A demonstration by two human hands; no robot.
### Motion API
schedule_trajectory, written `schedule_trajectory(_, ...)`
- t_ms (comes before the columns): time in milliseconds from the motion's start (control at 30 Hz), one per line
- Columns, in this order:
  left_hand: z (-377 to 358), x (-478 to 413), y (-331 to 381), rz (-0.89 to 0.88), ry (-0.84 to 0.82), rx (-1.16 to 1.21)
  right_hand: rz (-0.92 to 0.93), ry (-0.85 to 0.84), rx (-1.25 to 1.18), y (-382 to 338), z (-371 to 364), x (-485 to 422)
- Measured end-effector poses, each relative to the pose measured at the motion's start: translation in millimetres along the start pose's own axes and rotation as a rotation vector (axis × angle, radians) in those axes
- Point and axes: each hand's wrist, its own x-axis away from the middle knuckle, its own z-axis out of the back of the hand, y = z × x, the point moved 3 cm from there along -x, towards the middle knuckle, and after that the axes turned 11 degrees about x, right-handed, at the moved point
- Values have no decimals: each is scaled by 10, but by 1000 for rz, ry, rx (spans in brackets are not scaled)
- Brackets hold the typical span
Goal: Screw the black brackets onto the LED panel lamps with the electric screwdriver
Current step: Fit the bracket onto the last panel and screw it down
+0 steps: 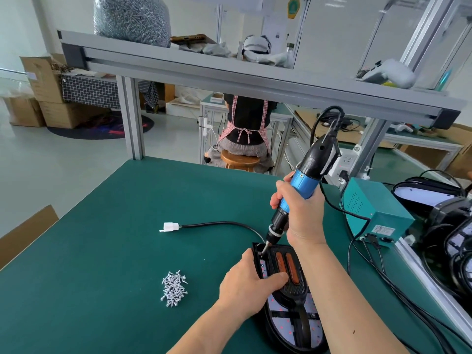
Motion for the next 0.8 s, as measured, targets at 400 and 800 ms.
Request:
schedule_trajectory(400,9,27,49,14,-42,6,97,161,-277,-707,419,3)
schedule_trajectory(800,50,71,97,27,-77,106,-484,446,-921,479,1284,886)
